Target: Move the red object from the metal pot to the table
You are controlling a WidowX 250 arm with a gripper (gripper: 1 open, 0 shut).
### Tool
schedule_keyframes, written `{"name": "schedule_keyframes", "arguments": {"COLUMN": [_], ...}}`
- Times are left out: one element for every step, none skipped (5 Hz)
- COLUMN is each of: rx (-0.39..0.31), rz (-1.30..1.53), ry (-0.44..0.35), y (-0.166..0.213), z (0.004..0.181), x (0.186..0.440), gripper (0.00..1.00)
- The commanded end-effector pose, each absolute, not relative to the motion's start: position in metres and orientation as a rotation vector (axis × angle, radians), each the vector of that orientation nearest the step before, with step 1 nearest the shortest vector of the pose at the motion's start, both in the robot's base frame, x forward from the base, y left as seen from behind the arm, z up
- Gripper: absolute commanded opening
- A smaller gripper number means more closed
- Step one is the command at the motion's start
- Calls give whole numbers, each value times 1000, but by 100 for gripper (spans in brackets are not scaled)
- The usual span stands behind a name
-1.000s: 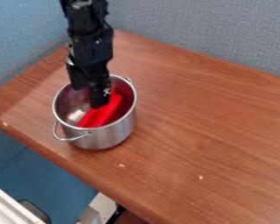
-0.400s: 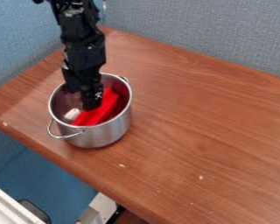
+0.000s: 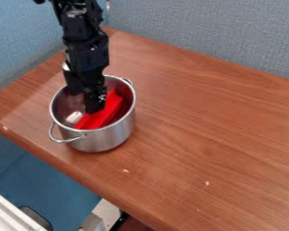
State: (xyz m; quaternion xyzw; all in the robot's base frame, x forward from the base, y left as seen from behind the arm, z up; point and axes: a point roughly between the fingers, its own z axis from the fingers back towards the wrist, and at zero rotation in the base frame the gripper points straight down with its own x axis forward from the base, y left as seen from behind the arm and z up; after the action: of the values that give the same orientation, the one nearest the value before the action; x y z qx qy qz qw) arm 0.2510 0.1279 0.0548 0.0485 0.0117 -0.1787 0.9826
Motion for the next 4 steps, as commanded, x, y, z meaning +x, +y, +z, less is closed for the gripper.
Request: {"name": "schedule_keyframes", "arguments": {"rx": [87, 84, 97, 106], "rz": [-364, -381, -400, -408], "ry": [84, 99, 104, 102], "y": [134, 125, 116, 107], "z": [25, 14, 7, 11], "x": [248, 243, 239, 237], "gripper": [100, 100, 100, 0]}}
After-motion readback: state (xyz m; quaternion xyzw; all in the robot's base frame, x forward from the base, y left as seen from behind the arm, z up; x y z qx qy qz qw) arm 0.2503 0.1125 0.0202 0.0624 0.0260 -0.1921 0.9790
